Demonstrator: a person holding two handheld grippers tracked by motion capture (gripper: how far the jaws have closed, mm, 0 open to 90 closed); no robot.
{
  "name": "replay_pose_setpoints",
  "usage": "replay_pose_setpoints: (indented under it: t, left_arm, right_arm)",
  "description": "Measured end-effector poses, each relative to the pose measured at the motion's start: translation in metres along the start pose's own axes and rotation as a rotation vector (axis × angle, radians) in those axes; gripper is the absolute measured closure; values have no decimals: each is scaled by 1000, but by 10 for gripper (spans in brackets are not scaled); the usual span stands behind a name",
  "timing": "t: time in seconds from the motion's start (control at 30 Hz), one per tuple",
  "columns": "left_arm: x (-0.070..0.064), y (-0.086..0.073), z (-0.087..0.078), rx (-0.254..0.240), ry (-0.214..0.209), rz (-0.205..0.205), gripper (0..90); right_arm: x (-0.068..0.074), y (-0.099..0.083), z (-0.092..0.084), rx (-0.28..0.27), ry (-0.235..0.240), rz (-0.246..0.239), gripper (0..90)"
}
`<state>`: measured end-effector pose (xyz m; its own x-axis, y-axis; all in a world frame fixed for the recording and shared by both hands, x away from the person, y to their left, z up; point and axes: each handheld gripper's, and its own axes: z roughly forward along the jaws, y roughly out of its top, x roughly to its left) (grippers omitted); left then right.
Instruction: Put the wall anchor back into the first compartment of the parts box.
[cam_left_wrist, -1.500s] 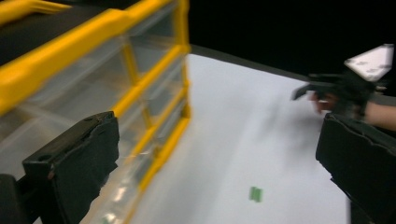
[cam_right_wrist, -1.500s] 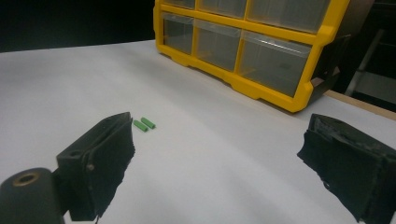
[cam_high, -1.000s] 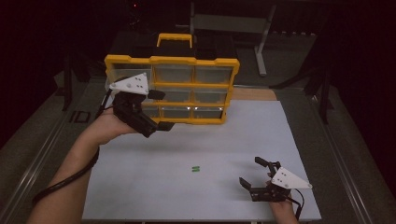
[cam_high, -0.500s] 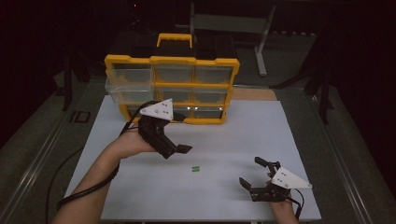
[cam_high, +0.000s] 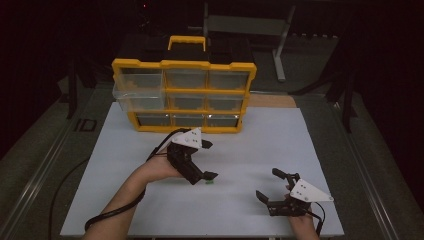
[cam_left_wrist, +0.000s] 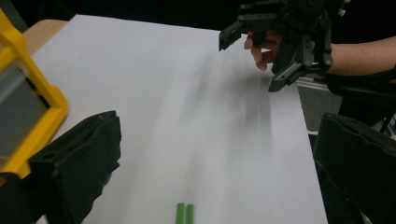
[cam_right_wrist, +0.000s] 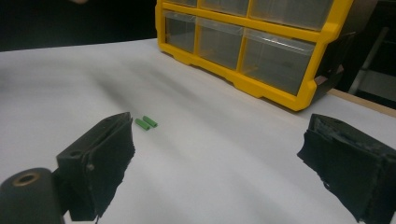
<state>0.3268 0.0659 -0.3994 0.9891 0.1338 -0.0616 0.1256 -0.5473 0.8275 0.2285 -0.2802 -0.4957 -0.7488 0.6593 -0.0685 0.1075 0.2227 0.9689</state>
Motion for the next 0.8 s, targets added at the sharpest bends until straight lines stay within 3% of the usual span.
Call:
replay_pose_setpoints:
  t: [0.27, 0.67, 0.8]
  left_arm:
    - [10, -31, 25, 18, -13, -54, 47]
    - [20, -67, 46, 62, -21, -96, 156]
    - [23, -78, 54, 90, -14, -114, 247]
  right_arm:
    - [0, 0, 0, 0, 2, -1, 85]
    - [0, 0, 0, 0, 6, -1, 85]
    - [0, -1, 1, 0, 9, -2, 85]
